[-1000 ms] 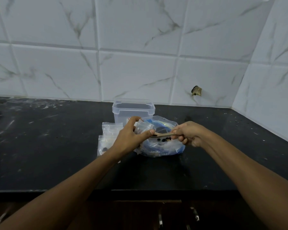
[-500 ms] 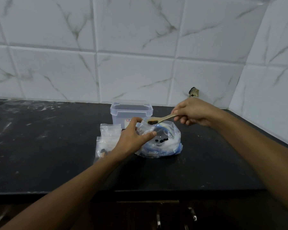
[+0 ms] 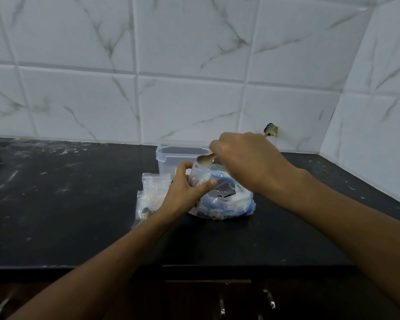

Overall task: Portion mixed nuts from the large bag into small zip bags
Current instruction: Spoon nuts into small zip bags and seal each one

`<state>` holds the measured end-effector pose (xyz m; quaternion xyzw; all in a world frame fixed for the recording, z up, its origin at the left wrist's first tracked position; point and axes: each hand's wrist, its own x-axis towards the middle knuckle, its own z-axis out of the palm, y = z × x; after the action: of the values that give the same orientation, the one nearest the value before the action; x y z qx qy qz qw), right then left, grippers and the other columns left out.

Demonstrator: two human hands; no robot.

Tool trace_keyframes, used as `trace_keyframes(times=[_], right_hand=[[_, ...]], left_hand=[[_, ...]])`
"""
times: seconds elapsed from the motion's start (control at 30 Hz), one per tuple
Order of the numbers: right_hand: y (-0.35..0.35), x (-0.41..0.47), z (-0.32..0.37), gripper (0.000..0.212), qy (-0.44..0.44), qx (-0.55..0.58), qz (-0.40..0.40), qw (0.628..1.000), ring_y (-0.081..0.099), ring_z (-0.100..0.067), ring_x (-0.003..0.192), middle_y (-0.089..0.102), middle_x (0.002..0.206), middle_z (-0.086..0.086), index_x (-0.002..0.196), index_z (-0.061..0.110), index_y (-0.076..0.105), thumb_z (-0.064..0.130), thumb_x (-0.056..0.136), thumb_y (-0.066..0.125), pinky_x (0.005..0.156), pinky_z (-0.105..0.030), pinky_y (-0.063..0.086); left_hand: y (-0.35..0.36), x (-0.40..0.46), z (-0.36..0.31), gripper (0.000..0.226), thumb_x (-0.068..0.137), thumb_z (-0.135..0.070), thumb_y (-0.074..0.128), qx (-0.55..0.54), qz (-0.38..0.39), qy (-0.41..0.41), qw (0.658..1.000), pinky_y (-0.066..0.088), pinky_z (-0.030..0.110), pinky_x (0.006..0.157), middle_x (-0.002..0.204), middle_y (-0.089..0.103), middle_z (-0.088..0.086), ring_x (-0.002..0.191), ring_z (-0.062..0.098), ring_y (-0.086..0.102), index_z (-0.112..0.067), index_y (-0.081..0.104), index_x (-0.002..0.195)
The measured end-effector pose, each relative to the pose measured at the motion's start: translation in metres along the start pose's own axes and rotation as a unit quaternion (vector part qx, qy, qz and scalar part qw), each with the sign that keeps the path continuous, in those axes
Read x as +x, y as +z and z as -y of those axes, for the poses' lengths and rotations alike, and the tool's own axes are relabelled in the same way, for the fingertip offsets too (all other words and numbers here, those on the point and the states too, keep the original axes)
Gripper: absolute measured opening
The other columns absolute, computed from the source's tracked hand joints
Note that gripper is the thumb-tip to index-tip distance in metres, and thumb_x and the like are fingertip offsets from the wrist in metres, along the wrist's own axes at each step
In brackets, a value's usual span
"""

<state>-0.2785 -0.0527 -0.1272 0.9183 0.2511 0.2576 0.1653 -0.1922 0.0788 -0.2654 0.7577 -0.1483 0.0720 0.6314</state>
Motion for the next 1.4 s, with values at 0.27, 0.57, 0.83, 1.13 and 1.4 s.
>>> trace_keyframes(times=[0.27, 0.57, 0.83, 1.13, 1.4], right_hand=[[0.081, 0.002, -0.052, 0.024, 0.282, 0.198, 0.048, 0.938, 0.063, -0.025, 0.073, 0.069, 0.078, -0.006, 0.086, 0.014, 0.072, 0.013, 0.088, 0.048, 0.063, -0.033, 0.050], [0.133, -0.018, -0.026, 0.026, 0.280, 0.094, 0.125, 0.947, 0.065, -0.027, 0.084, 0.067, 0.095, -0.008, 0.104, 0.015, 0.065, 0.033, 0.095, 0.048, 0.065, -0.032, 0.045], [0.069, 0.008, -0.012, 0.064, 0.285, 0.445, 0.066, 0.847, 0.068, -0.027, 0.079, 0.072, 0.084, -0.012, 0.088, 0.005, 0.071, 0.065, 0.085, 0.049, 0.074, -0.042, 0.055], [0.071, 0.019, 0.003, 0.020, 0.243, 0.453, 0.023, 0.857, 0.061, -0.011, 0.065, 0.067, 0.070, -0.002, 0.076, 0.011, 0.070, 0.022, 0.090, 0.061, 0.058, -0.025, 0.045], [0.071, 0.028, -0.002, 0.015, 0.193, 0.535, 0.040, 0.822, 0.065, -0.012, 0.077, 0.072, 0.086, -0.007, 0.091, 0.011, 0.073, 0.020, 0.092, 0.062, 0.071, -0.030, 0.052]], left_hand=[[-0.008, -0.005, -0.001, 0.056, 0.080, -0.038, 0.077, -0.030, -0.045, 0.004, 0.999, 0.059, 0.036, 0.077, 0.110, 0.064, -0.003, 0.095, 0.015, 0.067, -0.027, 0.041, 0.123], [-0.005, -0.012, -0.014, 0.057, 0.081, -0.034, 0.077, -0.015, -0.062, 0.031, 0.997, 0.052, 0.020, 0.070, 0.104, 0.063, -0.007, 0.087, 0.006, 0.065, -0.027, 0.040, 0.123], [0.010, -0.012, -0.021, 0.060, 0.079, -0.041, 0.076, 0.027, -0.150, 0.045, 0.987, 0.056, 0.037, 0.072, 0.090, 0.062, 0.005, 0.083, 0.021, 0.064, -0.030, 0.034, 0.120], [-0.001, -0.020, -0.027, 0.070, 0.074, -0.049, 0.078, 0.046, -0.121, 0.048, 0.990, 0.058, 0.034, 0.073, 0.100, 0.059, 0.004, 0.085, 0.020, 0.065, -0.033, 0.029, 0.122], [-0.044, -0.022, -0.034, 0.016, 0.098, -0.019, 0.056, -0.087, -0.066, 0.006, 0.994, 0.051, 0.016, 0.069, 0.099, 0.068, 0.012, 0.084, 0.007, 0.066, -0.006, 0.061, 0.106]])
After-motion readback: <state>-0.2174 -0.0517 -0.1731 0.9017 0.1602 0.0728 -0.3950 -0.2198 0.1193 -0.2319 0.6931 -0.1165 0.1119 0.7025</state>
